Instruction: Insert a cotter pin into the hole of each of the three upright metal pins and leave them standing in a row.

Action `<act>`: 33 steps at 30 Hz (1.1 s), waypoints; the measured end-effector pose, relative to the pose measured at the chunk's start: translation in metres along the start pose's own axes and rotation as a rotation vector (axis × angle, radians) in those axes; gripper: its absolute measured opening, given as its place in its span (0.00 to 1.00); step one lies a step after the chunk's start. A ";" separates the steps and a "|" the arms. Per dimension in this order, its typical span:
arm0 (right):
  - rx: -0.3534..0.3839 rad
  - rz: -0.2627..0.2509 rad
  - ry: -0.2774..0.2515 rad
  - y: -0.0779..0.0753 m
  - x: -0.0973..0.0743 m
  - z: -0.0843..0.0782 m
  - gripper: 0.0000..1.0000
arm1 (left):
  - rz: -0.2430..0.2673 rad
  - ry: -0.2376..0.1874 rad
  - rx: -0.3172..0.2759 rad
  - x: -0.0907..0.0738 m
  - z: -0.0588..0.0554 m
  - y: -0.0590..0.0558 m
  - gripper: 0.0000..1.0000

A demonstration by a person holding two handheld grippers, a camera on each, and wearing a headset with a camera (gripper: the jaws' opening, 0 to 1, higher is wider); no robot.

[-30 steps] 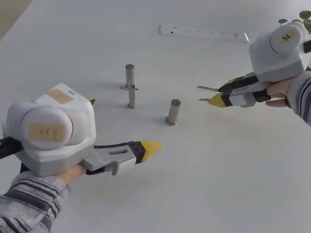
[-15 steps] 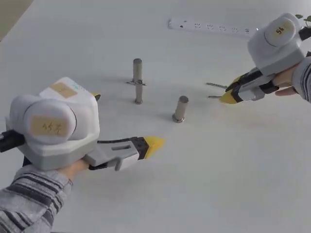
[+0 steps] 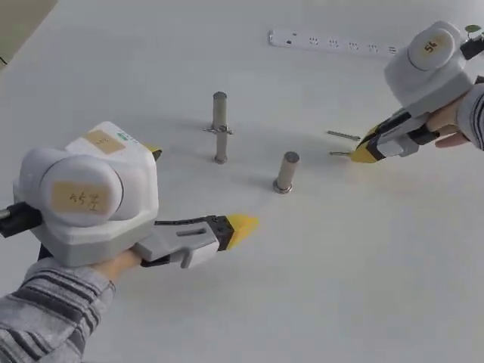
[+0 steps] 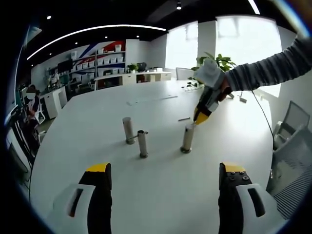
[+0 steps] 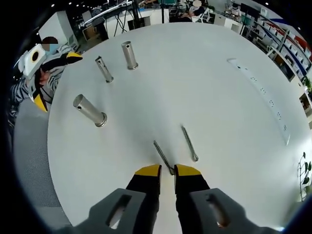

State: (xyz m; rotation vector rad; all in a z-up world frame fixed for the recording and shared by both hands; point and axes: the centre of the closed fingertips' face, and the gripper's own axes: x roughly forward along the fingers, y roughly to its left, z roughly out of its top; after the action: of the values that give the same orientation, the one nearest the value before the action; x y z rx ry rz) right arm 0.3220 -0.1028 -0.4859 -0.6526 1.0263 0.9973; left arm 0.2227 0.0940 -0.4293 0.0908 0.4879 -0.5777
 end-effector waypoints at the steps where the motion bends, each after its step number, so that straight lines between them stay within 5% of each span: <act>1: -0.011 -0.002 0.009 0.000 0.000 -0.001 0.04 | 0.000 0.000 0.000 0.000 0.000 0.000 0.90; 13: -0.099 -0.015 0.060 0.000 0.000 -0.001 0.00 | -0.013 0.002 0.003 0.001 0.000 -0.003 0.90; 18: -0.200 -0.012 0.066 -0.001 0.002 -0.001 0.00 | -0.017 -0.001 -0.002 0.000 0.001 -0.003 0.87; 26: -0.232 -0.065 -0.017 -0.010 -0.006 0.012 0.00 | -0.039 -0.008 -0.015 0.000 0.003 -0.007 0.81; 33: -0.255 -0.078 -0.098 0.000 -0.014 0.025 0.00 | -0.072 -0.016 -0.012 0.000 0.009 -0.014 0.75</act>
State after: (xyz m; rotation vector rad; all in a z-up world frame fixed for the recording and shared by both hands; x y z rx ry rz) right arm 0.3291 -0.0871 -0.4635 -0.8377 0.7892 1.0905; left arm 0.2183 0.0802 -0.4205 0.0575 0.4801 -0.6451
